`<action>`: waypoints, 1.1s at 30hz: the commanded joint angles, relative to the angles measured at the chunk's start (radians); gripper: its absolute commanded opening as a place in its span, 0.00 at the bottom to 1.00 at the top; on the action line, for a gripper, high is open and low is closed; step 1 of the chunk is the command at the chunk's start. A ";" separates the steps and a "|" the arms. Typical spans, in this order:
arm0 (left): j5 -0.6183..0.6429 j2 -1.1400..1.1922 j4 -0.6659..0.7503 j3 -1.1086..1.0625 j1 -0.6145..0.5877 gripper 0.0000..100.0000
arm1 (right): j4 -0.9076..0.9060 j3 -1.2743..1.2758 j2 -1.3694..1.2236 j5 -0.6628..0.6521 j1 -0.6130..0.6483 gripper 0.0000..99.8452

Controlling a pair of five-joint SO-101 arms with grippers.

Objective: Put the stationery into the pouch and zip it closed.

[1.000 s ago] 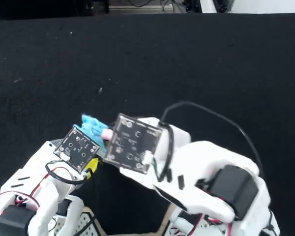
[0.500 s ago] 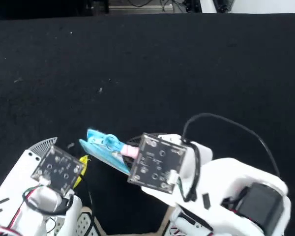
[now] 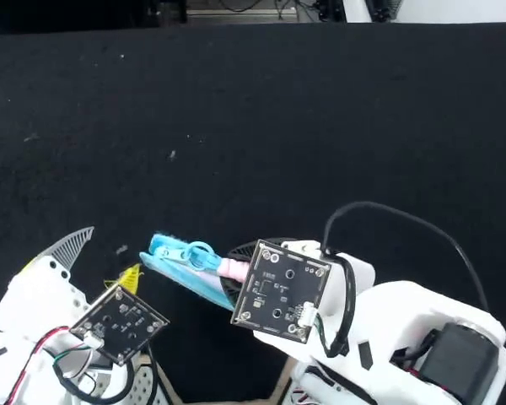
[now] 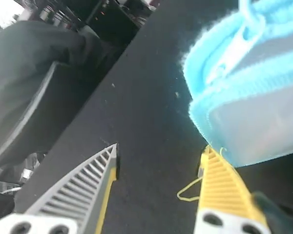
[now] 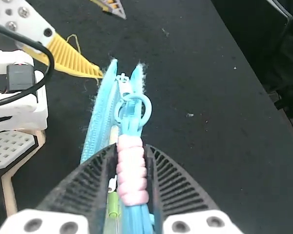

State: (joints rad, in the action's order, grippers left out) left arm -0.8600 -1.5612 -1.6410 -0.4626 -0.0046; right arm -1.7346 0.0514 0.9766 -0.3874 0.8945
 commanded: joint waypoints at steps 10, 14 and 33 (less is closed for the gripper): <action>0.100 -0.002 0.040 -0.035 0.002 0.27 | -0.026 -0.012 0.091 0.000 -0.012 0.01; 0.152 -0.003 0.040 -0.035 0.002 0.27 | -0.026 0.104 0.133 -0.006 -0.012 0.01; 0.425 0.003 0.279 -0.173 -0.001 0.27 | -0.018 0.176 0.266 -0.061 -0.012 0.01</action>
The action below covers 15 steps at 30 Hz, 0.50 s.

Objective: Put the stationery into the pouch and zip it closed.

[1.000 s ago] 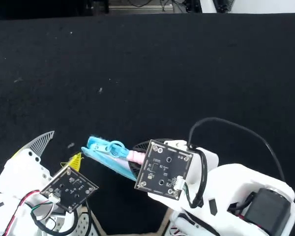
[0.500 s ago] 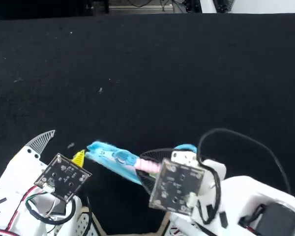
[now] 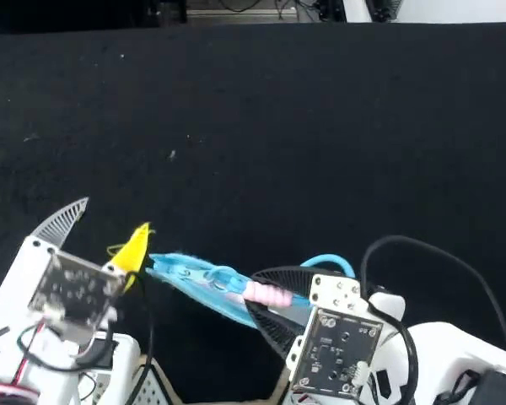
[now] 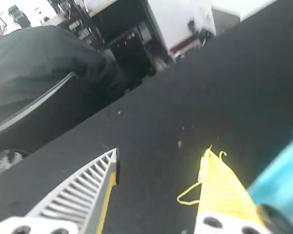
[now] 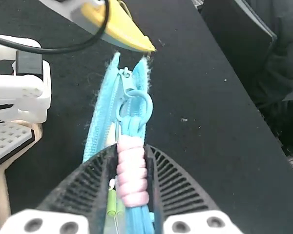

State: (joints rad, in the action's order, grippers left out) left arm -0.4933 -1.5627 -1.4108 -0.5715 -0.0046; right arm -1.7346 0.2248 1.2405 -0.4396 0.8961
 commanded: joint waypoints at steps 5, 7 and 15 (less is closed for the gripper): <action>0.104 0.000 0.041 -0.128 0.001 0.27 | -0.015 0.002 0.002 -0.014 -0.014 0.01; 0.104 0.000 -0.009 -0.102 0.002 0.27 | -0.002 0.004 0.004 -0.048 -0.018 0.01; 0.106 0.000 -0.290 0.084 0.229 0.27 | 0.121 0.033 -0.007 -0.071 -0.018 0.01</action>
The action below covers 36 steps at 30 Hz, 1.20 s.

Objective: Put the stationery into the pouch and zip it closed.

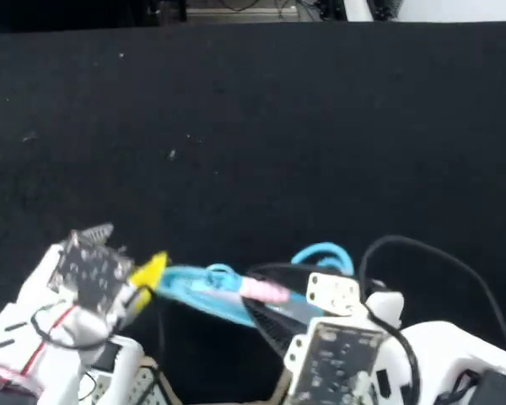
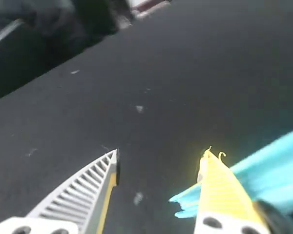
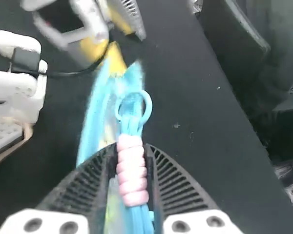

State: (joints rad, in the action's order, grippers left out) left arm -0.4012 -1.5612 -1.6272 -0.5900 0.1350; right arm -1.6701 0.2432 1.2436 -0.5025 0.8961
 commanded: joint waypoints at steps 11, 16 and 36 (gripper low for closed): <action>0.006 -0.002 -0.130 0.193 0.077 0.27 | 0.081 0.033 -0.002 -0.008 -0.020 0.01; -0.032 -0.003 -0.133 0.326 0.076 0.27 | 0.081 0.031 -0.002 -0.008 -0.020 0.01; -0.084 -0.055 -0.137 0.357 0.139 0.27 | 0.080 0.030 0.001 -0.009 -0.020 0.01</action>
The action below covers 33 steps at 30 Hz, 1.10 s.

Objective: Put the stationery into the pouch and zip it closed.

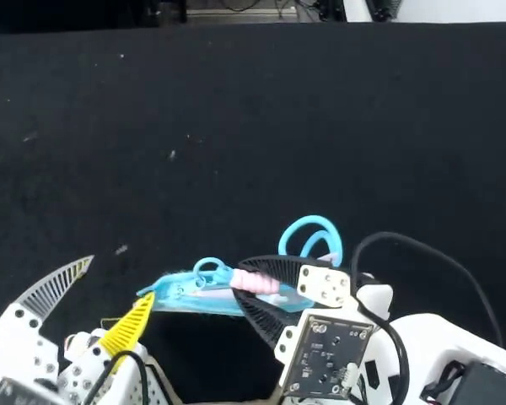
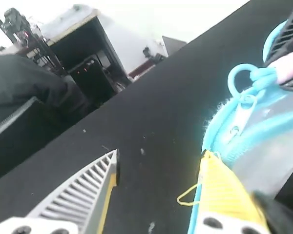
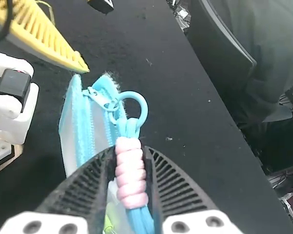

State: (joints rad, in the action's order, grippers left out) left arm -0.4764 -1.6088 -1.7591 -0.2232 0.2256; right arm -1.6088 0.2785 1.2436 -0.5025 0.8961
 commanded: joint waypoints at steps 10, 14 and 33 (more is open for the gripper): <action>0.021 -0.038 -0.003 -0.251 0.303 0.27 | 0.018 -0.005 0.001 -0.009 -0.020 0.01; 0.023 -0.038 -0.003 -0.280 0.389 0.27 | 0.018 -0.005 0.001 -0.009 -0.020 0.01; 0.025 -0.150 -0.003 -0.038 0.173 0.27 | 0.069 0.002 -0.010 -0.015 -0.021 0.01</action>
State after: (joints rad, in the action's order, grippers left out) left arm -0.4641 -1.7499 -1.7591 -0.2739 0.4081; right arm -1.5658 0.2785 1.2436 -0.5056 0.8945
